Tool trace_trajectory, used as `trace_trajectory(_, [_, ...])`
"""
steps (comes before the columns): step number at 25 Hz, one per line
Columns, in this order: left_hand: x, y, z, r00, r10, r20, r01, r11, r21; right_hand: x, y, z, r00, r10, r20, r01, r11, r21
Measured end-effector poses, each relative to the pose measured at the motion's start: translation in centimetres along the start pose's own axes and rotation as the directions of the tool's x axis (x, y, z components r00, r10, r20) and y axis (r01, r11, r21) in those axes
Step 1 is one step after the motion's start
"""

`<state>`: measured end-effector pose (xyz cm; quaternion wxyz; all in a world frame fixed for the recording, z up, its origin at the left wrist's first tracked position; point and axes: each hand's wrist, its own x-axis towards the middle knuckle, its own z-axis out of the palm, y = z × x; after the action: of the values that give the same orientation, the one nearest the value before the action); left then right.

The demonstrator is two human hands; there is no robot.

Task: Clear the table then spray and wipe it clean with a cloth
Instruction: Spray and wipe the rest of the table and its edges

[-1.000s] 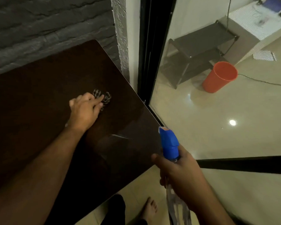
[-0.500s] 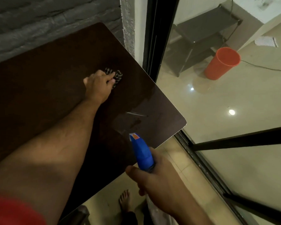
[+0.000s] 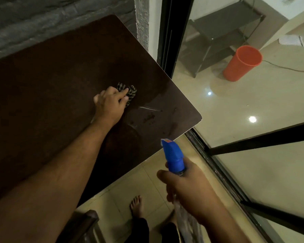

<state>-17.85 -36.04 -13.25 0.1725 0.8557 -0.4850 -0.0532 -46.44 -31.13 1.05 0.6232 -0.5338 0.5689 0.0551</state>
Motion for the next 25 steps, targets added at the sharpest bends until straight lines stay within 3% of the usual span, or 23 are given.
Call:
trace_trajectory(4, [-7.4,1.1,-0.7,0.998,-0.058,-0.009,0.058,0.997,0.044,-0.1,-0.7,-1.8,0.993,-0.111,0.031,0.109,0.992,0.064])
trace_trajectory(6, [-11.5,3.1,-0.4,0.986,0.15,0.071,-0.154,0.987,0.045,0.2,-0.8,-3.9,0.988,-0.153,-0.003,0.153,0.985,0.077])
trace_trajectory(8, [-13.1,3.7,-0.1,0.894,0.417,0.166,-0.426,0.904,0.021,0.6,-0.6,-5.6,0.986,-0.164,-0.014,0.164,0.985,0.054])
trace_trajectory(9, [-11.9,3.0,-0.4,0.884,0.437,0.165,-0.446,0.895,0.023,0.7,-0.5,-6.1,0.987,-0.159,-0.01,0.159,0.986,0.041])
trace_trajectory(10, [-9.8,2.1,-0.5,0.924,0.366,0.11,-0.374,0.926,0.06,0.8,-0.4,-6.4,0.988,-0.157,0.0,0.157,0.987,0.03])
trace_trajectory(12, [-3.9,0.1,-0.6,0.999,0.01,-0.05,-0.004,0.992,0.123,1.1,0.0,-6.4,0.987,-0.163,0.009,0.162,0.986,0.026])
trace_trajectory(14, [0.6,0.4,-0.9,0.961,-0.268,-0.07,0.273,0.958,0.083,1.6,0.2,-6.1,0.984,-0.176,0.021,0.175,0.984,0.04])
trace_trajectory(15, [0.9,2.0,-0.5,0.964,-0.264,-0.025,0.265,0.96,0.095,1.8,0.2,-5.9,0.983,-0.181,0.039,0.179,0.983,0.05])
trace_trajectory(17, [-2.7,4.9,0.5,0.995,0.004,0.1,-0.015,0.993,0.115,1.8,0.2,-5.5,0.978,-0.188,0.088,0.182,0.981,0.073])
trace_trajectory(19, [-8.8,4.8,0.2,0.913,0.342,0.221,-0.35,0.937,-0.002,2.0,0.1,-5.7,0.975,-0.19,0.112,0.181,0.98,0.088])
trace_trajectory(20, [-10.4,3.1,-0.4,0.879,0.42,0.227,-0.427,0.904,-0.022,2.1,0.0,-5.8,0.975,-0.187,0.118,0.177,0.98,0.087])
trace_trajectory(21, [-10.3,1.1,-1.2,0.889,0.418,0.187,-0.427,0.904,0.007,2.2,0.0,-6.0,0.975,-0.183,0.126,0.174,0.981,0.08])
trace_trajectory(22, [-8.9,-0.9,-1.8,0.944,0.309,0.117,-0.319,0.945,0.074,2.2,-0.1,-6.1,0.974,-0.184,0.131,0.176,0.982,0.071])
trace_trajectory(23, [-6.6,-2.3,-2.1,0.993,0.116,0.03,-0.119,0.985,0.123,2.3,0.0,-6.3,0.973,-0.19,0.13,0.183,0.981,0.059])
trace_trajectory(25, [-1.4,-2.9,-2.2,0.953,-0.283,-0.107,0.293,0.951,0.094,2.4,0.3,-6.4,0.973,-0.197,0.122,0.194,0.98,0.035])
